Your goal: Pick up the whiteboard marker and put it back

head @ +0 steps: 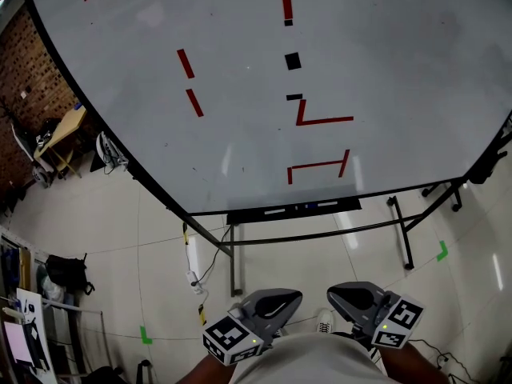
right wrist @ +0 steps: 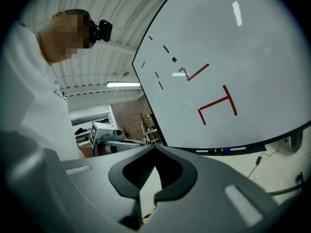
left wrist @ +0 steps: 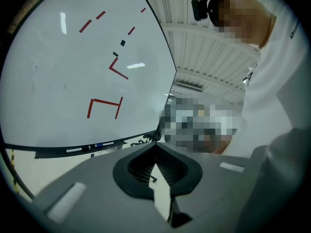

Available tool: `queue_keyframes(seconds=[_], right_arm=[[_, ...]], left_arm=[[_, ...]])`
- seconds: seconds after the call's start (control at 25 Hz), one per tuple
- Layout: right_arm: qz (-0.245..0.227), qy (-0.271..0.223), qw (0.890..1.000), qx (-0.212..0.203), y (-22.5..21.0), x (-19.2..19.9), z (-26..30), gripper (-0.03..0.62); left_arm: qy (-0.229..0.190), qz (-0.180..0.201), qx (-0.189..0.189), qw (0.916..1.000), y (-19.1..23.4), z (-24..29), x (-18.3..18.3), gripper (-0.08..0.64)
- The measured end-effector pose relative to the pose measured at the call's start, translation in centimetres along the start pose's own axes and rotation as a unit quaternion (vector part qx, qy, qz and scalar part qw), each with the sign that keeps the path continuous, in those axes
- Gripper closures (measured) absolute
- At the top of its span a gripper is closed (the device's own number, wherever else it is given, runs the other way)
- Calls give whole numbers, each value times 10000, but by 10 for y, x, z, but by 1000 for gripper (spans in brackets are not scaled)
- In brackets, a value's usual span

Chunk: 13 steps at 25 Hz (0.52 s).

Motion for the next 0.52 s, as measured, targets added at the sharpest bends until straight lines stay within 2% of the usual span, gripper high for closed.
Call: queue_keyframes(seconds=[0.52], right_arm=[[-101,108,9998,110,1,-3,3,592]], left_arm=[[-84,23,100,9999,3,-4,-5,543]])
Point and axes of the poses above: the fingertips, and each gripper's own axes: z forward along the fingers, y to its left, x out of its underside, the point moved 6 cm from there along -z, backward along the fingers, and after that the axes turned 8 degrees about -x, right-handed, at the moved point
